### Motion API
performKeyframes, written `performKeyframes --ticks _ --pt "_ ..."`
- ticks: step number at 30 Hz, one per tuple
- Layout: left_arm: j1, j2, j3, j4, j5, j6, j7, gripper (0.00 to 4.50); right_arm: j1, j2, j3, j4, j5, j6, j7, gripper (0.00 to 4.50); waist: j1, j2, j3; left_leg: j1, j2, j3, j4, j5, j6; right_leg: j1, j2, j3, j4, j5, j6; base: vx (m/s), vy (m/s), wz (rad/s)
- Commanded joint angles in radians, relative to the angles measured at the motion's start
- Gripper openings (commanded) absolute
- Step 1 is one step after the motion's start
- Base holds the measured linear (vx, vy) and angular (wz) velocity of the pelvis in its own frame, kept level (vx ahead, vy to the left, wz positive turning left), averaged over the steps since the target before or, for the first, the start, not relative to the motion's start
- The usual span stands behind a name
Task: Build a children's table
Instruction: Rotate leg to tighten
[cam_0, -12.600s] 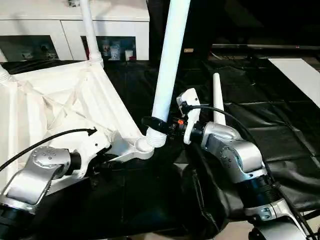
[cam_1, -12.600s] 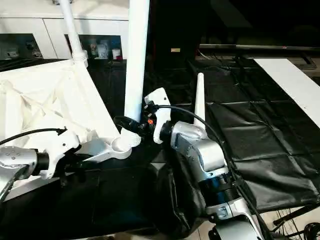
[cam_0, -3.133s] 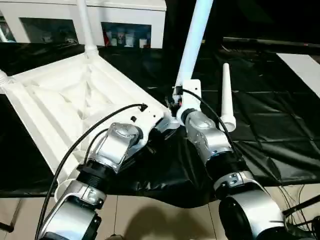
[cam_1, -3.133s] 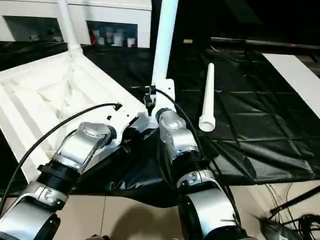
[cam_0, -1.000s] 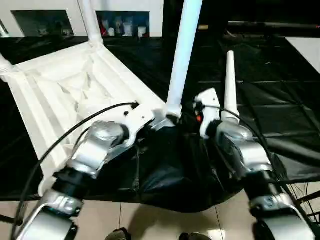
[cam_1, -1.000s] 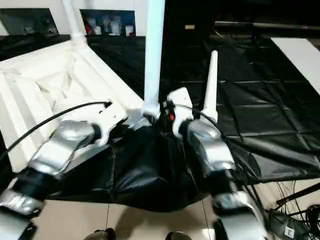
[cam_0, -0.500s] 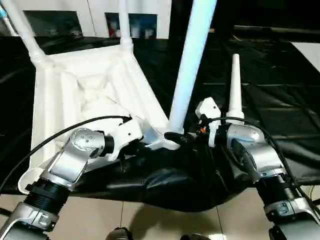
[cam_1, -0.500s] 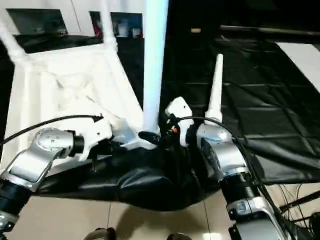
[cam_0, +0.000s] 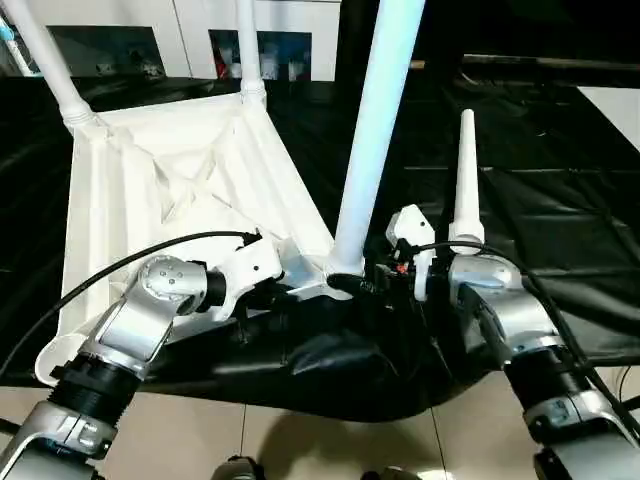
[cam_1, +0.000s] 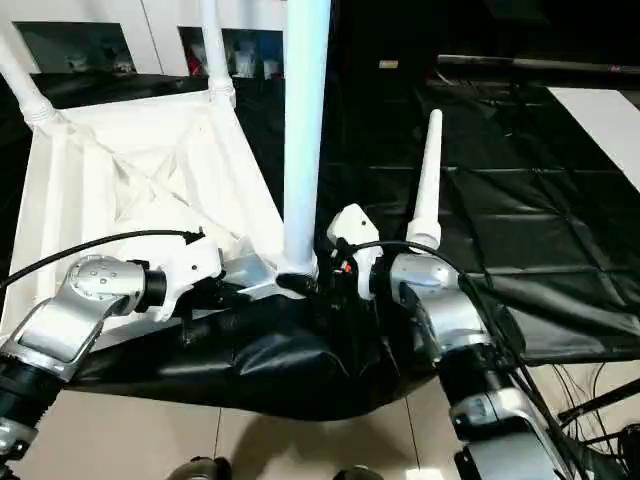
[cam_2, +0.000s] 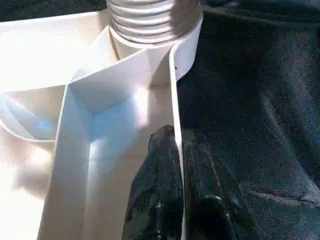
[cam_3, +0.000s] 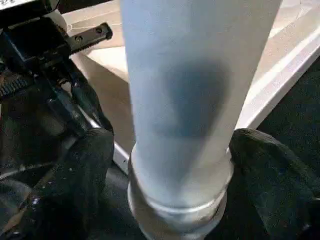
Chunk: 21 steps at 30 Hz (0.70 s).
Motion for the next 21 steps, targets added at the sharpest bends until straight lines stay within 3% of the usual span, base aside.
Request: performKeyframes --ticks 1,4,8,9,21 --pt "-0.002 -0.020 -0.005 0.000 -0.036 -0.042 -0.022 0.00 -0.013 0.002 0.008 0.016 -0.012 -0.024 0.001 3.71 0.001 -0.001 -0.085 0.018 0.017 0.003 -0.047 -0.108 0.074 0.053 -0.043 0.035 -0.055 0.049 -0.288 0.000 0.000 0.00" --pt "-0.003 -0.019 -0.006 0.004 -0.033 -0.045 -0.022 0.00 -0.021 0.008 0.008 0.032 -0.011 -0.037 0.001 3.34 0.001 -0.002 -0.086 0.016 0.016 0.003 -0.045 -0.096 0.082 0.054 -0.042 0.034 -0.052 0.069 -0.292 0.000 0.000 0.00" --pt "-0.003 -0.018 -0.007 0.004 -0.032 -0.046 -0.022 0.00 -0.024 0.010 0.010 0.043 -0.013 -0.047 0.003 3.18 0.002 -0.002 -0.085 0.017 0.016 0.003 -0.045 -0.104 0.083 0.054 -0.043 0.034 -0.054 0.054 -0.291 0.000 0.000 0.00" --pt "-0.004 -0.017 -0.008 0.006 -0.030 -0.046 -0.024 0.00 -0.026 0.013 0.012 0.057 -0.018 -0.060 0.008 2.94 0.001 -0.001 -0.085 0.017 0.017 0.003 -0.046 -0.110 0.080 0.053 -0.043 0.034 -0.054 0.043 -0.291 0.000 0.000 0.00" --pt "-0.006 -0.016 -0.009 0.013 -0.026 -0.048 -0.028 0.00 -0.027 0.017 0.022 0.091 -0.033 -0.093 0.010 2.58 0.001 -0.001 -0.085 0.017 0.016 0.003 -0.045 -0.118 0.080 0.054 -0.042 0.034 -0.054 0.038 -0.292 0.000 0.000 0.00"
